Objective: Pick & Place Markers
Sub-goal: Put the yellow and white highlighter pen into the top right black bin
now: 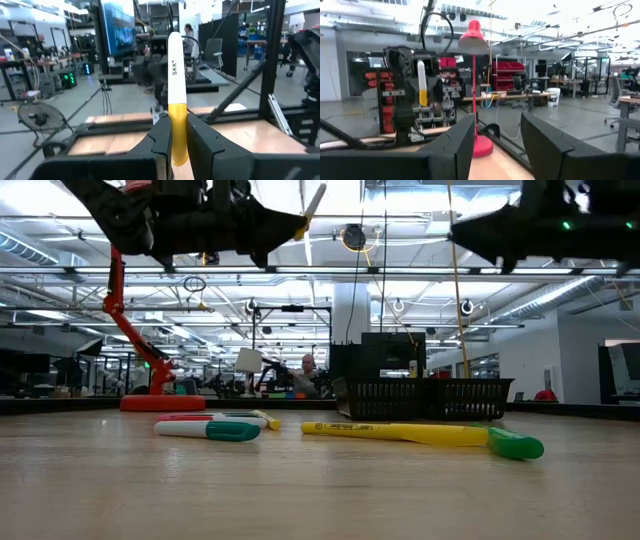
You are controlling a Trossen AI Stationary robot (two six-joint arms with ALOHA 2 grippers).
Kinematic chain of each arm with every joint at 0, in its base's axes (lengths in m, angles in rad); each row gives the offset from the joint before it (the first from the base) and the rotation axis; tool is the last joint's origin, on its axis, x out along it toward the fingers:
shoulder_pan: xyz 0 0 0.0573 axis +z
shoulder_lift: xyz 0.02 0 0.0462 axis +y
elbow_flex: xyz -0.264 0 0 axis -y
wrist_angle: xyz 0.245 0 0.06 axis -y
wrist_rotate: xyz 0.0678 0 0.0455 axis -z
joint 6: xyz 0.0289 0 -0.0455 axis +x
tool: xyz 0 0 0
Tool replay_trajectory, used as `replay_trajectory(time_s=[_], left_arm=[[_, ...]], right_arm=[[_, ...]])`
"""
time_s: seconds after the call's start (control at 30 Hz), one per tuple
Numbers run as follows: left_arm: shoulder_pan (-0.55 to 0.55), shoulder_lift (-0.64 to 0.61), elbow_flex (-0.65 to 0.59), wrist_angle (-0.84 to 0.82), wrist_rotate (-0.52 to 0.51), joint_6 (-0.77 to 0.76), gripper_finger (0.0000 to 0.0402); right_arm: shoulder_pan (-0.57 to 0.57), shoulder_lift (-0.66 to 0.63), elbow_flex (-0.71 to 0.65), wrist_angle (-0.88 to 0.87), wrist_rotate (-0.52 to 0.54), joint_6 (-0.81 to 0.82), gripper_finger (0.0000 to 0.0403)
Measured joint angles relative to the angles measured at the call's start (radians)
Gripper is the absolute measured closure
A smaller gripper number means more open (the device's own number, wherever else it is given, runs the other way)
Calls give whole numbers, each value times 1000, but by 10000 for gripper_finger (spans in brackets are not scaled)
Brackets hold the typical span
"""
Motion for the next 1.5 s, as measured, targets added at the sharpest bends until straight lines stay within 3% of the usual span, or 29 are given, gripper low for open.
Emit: replay_trajectory(time_s=[0.2,0.4,0.57,0.83,1.17,1.5], left_arm=[[-28,5,29,-73,0,108,364],[-72,4,29,-76,-4,213,364],[-73,4,29,-68,-38,260,364],[-71,4,30,-76,-44,255,366],[-125,27,33,-47,-108,259,366],[-144,111,75,0,-121,249,366]], right_arm=[[18,387,174,-6,-65,61,205],[88,587,328,56,-85,0,155],[148,635,360,198,-85,-143,138],[217,689,362,415,-89,-269,150],[208,860,478,442,-88,-264,151],[210,871,485,441,-89,-270,173]])
